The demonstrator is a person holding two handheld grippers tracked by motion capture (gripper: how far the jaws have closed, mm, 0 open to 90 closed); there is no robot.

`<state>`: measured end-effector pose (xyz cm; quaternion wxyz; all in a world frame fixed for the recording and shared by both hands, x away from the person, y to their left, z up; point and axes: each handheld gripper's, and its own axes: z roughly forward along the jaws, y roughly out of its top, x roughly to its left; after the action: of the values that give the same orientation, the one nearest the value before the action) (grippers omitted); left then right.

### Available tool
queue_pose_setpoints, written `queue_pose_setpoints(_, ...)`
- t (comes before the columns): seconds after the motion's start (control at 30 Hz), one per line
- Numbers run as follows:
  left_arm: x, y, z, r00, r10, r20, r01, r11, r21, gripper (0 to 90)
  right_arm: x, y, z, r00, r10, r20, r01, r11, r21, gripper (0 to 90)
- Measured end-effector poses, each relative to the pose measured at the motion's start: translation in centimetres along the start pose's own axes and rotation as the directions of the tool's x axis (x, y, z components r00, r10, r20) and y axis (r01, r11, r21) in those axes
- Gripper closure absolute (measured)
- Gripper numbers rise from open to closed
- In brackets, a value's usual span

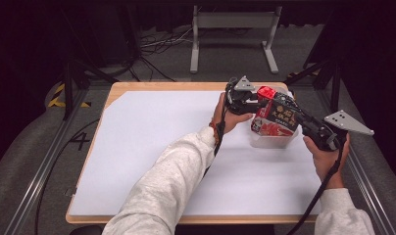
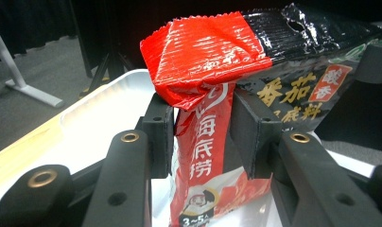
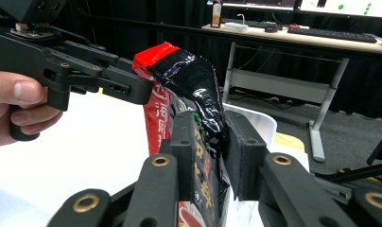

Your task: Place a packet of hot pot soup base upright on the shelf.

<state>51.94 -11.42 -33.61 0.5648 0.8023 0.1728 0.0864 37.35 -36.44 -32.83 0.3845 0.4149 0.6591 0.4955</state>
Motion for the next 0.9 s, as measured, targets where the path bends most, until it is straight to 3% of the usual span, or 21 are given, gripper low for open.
queue_pose_setpoints(0.13,-0.2,0.1,-0.8,0.9996,0.026,-0.006,-0.026,0.9995,0.016,60.5,0.3,0.3,0.0,0.9994,-0.03,0.015,0.03,0.999,0.012,69.4)
queue_pose_setpoints(0.3,-0.3,-0.1,-1.8,0.9993,0.037,-0.004,-0.036,0.9991,0.023,59.9,0.2,0.5,-0.1,0.9997,-0.02,0.016,0.02,1.0,0.007,67.5)
queue_pose_setpoints(0.53,-0.5,-0.6,-3.9,0.9973,0.071,-0.02,-0.07,0.9962,0.053,55.9,0.5,1.2,-0.4,0.9987,-0.04,0.03,0.04,0.999,-0.003,63.3)
queue_pose_setpoints(0.63,-0.5,-0.8,-4.5,0.9974,0.07,-0.019,-0.069,0.9964,0.049,51.3,0.5,1.4,-0.7,0.9997,-0.023,0.009,0.023,1.0,-0.013,61.6)
queue_pose_setpoints(0.9,-0.6,-1.5,-6.8,0.9957,0.09,-0.02,-0.088,0.993,0.079,41.6,0.8,1.7,-1.1,0.9986,-0.051,0.011,0.051,0.999,0.0,56.7)
